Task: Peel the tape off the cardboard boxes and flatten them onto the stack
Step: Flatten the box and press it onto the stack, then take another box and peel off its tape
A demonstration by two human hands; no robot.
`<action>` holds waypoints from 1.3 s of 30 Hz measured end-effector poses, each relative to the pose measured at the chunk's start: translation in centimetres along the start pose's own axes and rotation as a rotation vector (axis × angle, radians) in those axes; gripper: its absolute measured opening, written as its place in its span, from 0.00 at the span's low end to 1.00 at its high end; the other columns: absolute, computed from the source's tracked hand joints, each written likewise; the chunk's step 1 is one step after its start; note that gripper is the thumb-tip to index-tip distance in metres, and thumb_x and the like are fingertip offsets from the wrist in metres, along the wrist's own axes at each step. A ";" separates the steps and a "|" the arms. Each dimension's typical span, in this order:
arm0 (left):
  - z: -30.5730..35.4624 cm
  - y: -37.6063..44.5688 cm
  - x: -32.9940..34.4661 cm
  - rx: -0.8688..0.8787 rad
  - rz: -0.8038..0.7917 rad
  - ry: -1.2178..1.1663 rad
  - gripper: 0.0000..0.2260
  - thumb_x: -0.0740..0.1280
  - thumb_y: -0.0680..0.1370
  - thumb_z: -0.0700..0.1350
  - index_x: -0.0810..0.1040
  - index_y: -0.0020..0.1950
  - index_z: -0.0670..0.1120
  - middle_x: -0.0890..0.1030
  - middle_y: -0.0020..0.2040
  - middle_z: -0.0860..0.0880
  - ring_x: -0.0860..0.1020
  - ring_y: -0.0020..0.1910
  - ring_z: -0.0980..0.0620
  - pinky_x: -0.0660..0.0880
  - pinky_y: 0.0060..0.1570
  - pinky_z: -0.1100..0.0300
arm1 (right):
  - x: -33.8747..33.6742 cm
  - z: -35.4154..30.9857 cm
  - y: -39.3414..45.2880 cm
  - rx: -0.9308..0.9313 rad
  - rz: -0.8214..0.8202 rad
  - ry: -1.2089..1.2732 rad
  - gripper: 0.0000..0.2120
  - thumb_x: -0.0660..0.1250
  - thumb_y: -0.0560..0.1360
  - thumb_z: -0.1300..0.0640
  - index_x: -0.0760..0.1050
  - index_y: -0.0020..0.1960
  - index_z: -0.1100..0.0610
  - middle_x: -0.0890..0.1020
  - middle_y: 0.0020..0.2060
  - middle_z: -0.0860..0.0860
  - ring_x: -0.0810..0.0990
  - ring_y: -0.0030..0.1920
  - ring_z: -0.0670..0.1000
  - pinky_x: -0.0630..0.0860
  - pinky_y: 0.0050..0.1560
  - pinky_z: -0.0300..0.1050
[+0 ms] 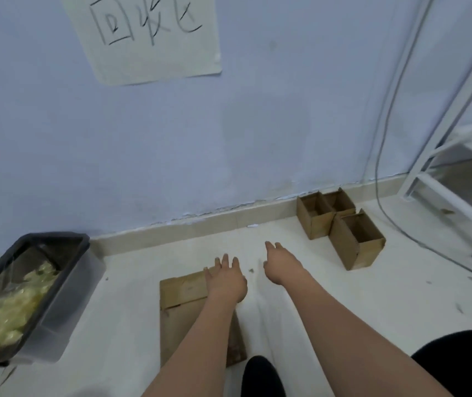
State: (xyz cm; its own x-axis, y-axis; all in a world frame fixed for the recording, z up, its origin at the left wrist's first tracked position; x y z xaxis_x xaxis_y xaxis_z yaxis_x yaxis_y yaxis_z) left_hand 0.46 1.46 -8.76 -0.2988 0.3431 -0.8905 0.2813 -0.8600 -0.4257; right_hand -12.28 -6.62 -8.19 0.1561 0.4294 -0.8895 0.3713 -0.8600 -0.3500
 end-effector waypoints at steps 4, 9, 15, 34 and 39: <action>6.6 2.4 -1.6 0.093 -0.006 0.002 0.28 0.53 0.86 0.49 0.47 0.84 0.47 0.42 0.84 0.46 0.42 0.83 0.43 0.43 0.79 0.38 | -5.3 5.9 1.6 0.101 0.073 0.020 0.28 0.57 0.81 0.59 0.53 0.80 0.56 0.61 0.76 0.58 0.67 0.72 0.61 0.70 0.69 0.53; 14.2 5.3 -1.7 0.229 -0.001 0.032 0.28 0.54 0.86 0.49 0.47 0.84 0.46 0.43 0.84 0.46 0.42 0.82 0.43 0.45 0.78 0.37 | -8.6 14.0 2.7 0.242 0.119 0.033 0.28 0.59 0.79 0.61 0.57 0.78 0.58 0.61 0.76 0.57 0.69 0.71 0.61 0.71 0.68 0.56; 22.2 8.8 0.8 0.389 -0.046 0.050 0.30 0.57 0.85 0.45 0.45 0.84 0.45 0.41 0.84 0.48 0.43 0.83 0.43 0.46 0.79 0.37 | -7.8 20.9 4.0 0.357 0.146 0.055 0.29 0.63 0.77 0.60 0.61 0.76 0.55 0.59 0.77 0.56 0.68 0.72 0.60 0.68 0.70 0.59; 29.5 14.0 9.3 0.594 0.089 -0.051 0.35 0.69 0.78 0.37 0.56 0.81 0.49 0.67 0.76 0.46 0.66 0.75 0.43 0.67 0.70 0.40 | -3.7 26.7 6.3 0.416 0.161 0.057 0.25 0.65 0.75 0.66 0.66 0.70 0.56 0.68 0.71 0.55 0.76 0.63 0.58 0.75 0.63 0.52; 28.9 14.2 10.5 0.594 0.227 -0.166 0.26 0.70 0.78 0.37 0.65 0.74 0.46 0.74 0.69 0.45 0.72 0.66 0.45 0.72 0.65 0.53 | -3.0 25.9 6.2 0.420 0.169 0.043 0.17 0.65 0.78 0.64 0.69 0.66 0.57 0.76 0.58 0.56 0.77 0.54 0.56 0.76 0.57 0.47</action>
State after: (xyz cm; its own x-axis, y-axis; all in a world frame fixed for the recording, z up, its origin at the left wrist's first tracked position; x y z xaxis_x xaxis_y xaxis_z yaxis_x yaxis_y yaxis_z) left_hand -25.06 -18.04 -19.49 -0.4416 0.1067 -0.8909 -0.1832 -0.9827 -0.0269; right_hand -34.12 -20.37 -15.29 0.2239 0.2764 -0.9346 -0.0652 -0.9525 -0.2973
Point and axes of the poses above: each hand's wrist, its own y-axis towards the middle knuckle, its own x-axis out of the palm, z = x × y, the point moved 1 cm from there along y, towards the middle knuckle
